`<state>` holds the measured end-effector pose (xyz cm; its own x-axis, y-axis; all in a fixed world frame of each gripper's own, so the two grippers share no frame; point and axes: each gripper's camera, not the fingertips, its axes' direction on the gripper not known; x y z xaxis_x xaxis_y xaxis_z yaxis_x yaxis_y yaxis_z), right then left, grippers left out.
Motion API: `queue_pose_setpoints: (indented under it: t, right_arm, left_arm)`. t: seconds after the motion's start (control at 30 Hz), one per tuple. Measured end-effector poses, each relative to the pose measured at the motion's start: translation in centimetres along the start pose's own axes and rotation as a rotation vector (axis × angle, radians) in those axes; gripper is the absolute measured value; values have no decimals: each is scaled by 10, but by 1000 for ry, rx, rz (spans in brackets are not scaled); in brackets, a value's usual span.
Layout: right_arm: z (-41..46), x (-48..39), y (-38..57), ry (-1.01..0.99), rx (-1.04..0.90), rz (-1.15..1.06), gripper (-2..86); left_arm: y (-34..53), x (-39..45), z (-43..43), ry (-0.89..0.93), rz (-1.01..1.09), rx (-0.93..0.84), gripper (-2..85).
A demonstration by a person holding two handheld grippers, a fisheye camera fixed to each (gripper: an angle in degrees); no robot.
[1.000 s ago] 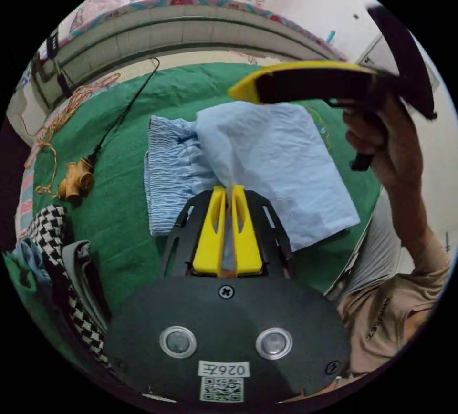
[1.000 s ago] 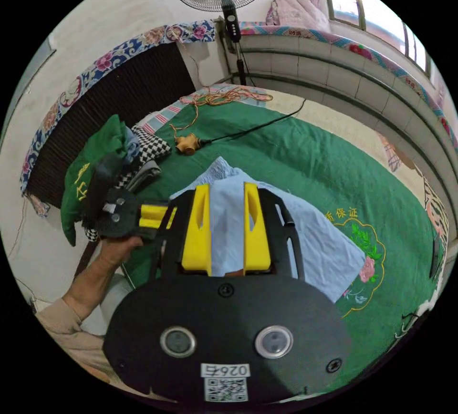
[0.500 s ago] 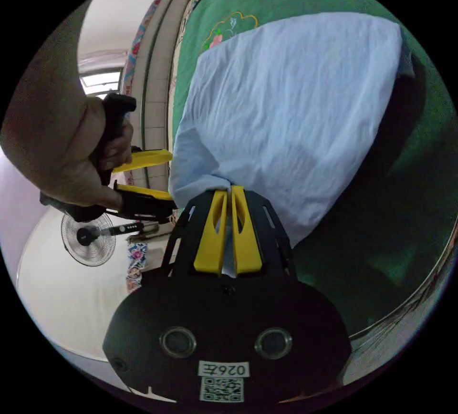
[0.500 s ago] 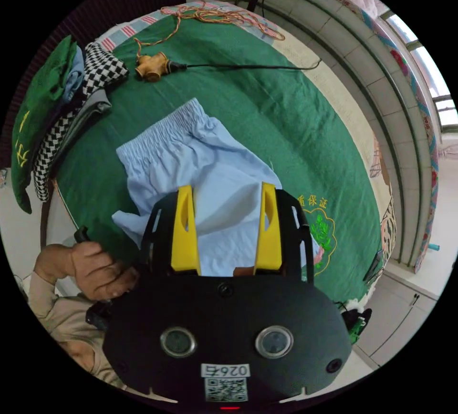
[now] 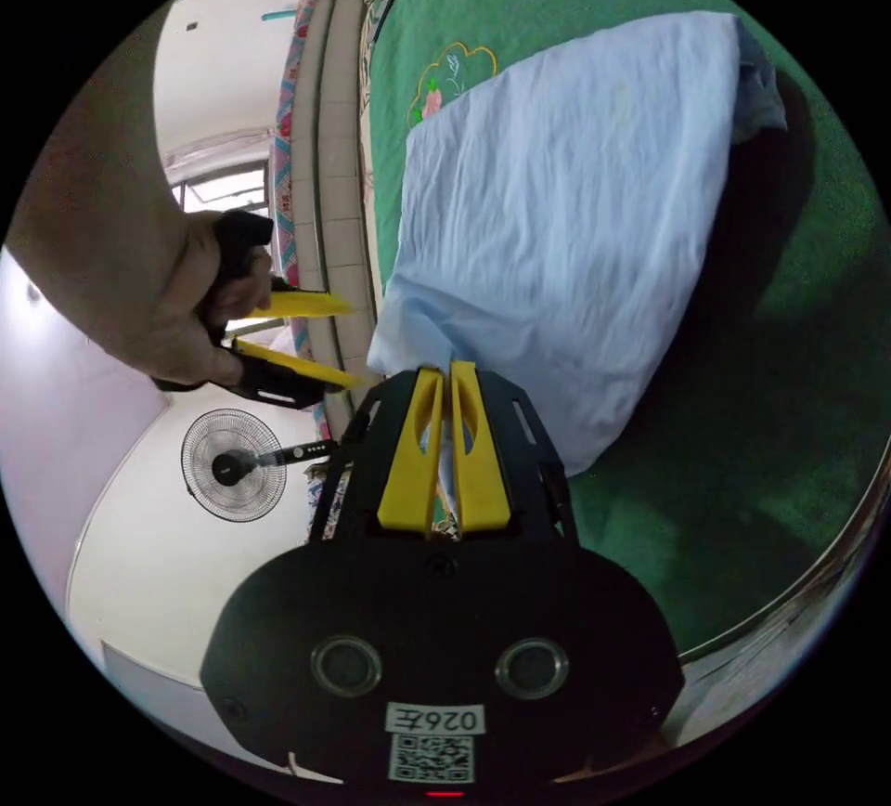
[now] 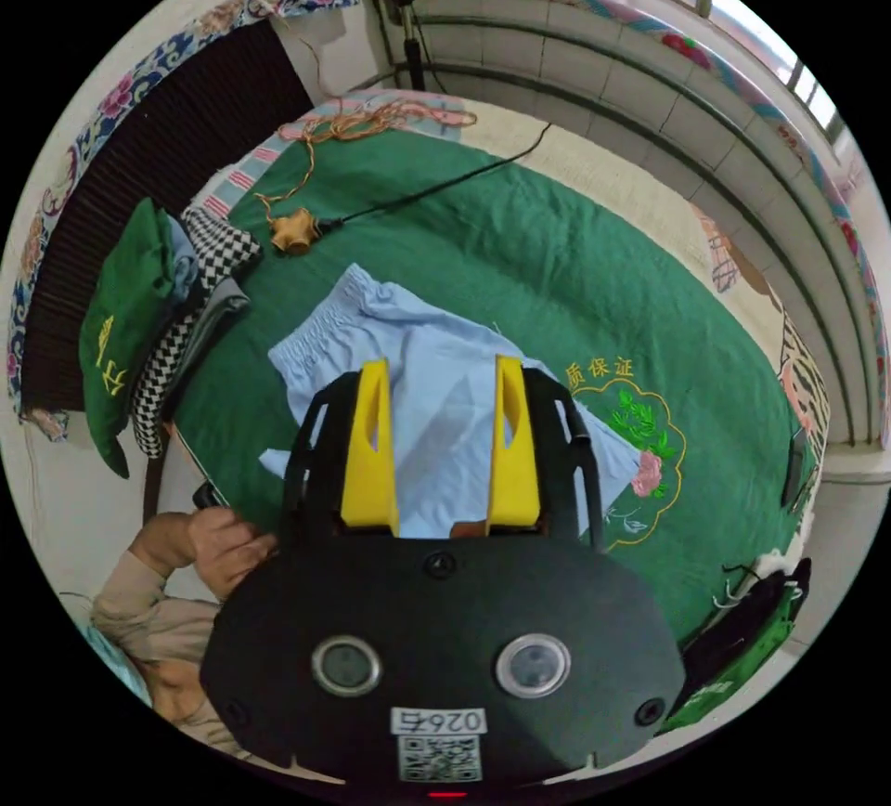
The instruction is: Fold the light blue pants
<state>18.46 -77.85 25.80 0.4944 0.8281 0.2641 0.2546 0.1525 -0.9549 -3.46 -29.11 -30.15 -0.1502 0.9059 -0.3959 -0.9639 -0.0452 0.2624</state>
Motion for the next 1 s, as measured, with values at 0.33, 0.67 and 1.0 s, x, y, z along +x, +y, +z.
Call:
queue_pose_setpoints:
  t: [0.33, 0.67, 1.0]
  right_arm:
    - [48, 6, -14, 194, -183, -95, -10]
    - [6, 74, -1, -68, 183, 81, 14]
    - [6, 126, 54, -132, 291, 63, 45]
  left_arm:
    - [16, -12, 9, -12, -27, 25, -8]
    - [138, -103, 120, 427, -525, -25, -4]
    - [296, -134, 240, 775, -1172, -117, -10]
